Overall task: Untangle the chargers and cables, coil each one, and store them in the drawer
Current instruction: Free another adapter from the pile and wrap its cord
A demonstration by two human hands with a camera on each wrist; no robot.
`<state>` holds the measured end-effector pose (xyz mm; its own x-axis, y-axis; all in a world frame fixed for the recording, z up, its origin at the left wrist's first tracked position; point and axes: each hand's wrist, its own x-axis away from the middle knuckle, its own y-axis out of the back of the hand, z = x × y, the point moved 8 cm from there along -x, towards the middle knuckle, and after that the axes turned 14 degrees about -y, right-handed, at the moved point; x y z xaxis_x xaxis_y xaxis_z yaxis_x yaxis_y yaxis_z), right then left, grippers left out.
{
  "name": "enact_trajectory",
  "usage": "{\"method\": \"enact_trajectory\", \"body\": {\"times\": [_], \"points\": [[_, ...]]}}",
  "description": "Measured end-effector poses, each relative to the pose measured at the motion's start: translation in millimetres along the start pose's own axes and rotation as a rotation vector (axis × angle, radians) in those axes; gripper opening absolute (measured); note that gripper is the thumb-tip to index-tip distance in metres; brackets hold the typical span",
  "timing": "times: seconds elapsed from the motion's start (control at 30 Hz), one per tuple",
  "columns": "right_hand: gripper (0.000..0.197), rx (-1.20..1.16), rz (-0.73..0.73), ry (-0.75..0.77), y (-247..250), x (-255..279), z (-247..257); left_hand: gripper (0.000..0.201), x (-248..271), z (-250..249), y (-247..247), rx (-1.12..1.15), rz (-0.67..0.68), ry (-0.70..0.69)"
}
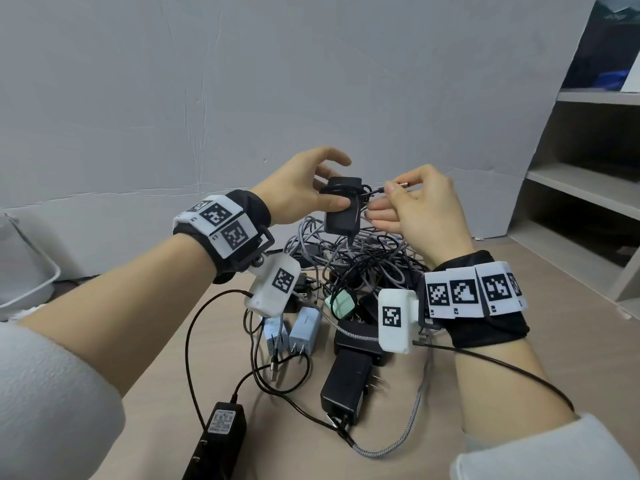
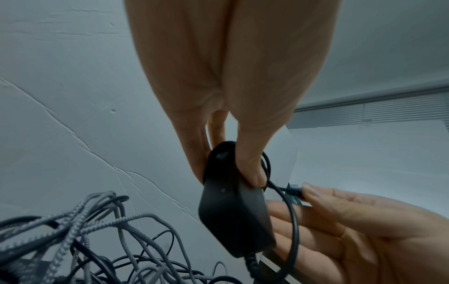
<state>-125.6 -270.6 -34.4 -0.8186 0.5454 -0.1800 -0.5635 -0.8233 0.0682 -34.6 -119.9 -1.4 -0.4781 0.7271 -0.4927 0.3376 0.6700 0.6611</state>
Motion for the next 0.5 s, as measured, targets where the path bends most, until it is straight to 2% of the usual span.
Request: {"method": "enact_trajectory", "body": {"times": [0.17, 0.27, 0.33, 0.4, 0.5], "points": [[0.014, -0.062, -0.003, 0.019, -5, 4, 2, 0.042, 0, 1, -8, -0.063, 0.086, 0.033], [0.014, -0.08, -0.004, 0.037, -4, 4, 6, 0.032, 6, 3, -14, 0.171, 0.119, 0.103], [0.014, -0.068, 0.018, 0.059, -5, 6, 9, 0.036, 9, 4, -15, 0.337, 0.076, 0.169], [0.012, -0.057, 0.059, 0.074, -9, 8, 12, 0.039, 10, 8, -11, 0.38, 0.016, 0.223], [0.011, -0.033, 0.107, 0.079, -14, 11, 14, 0.026, 10, 12, -11, 0.354, 0.032, 0.208]]}}
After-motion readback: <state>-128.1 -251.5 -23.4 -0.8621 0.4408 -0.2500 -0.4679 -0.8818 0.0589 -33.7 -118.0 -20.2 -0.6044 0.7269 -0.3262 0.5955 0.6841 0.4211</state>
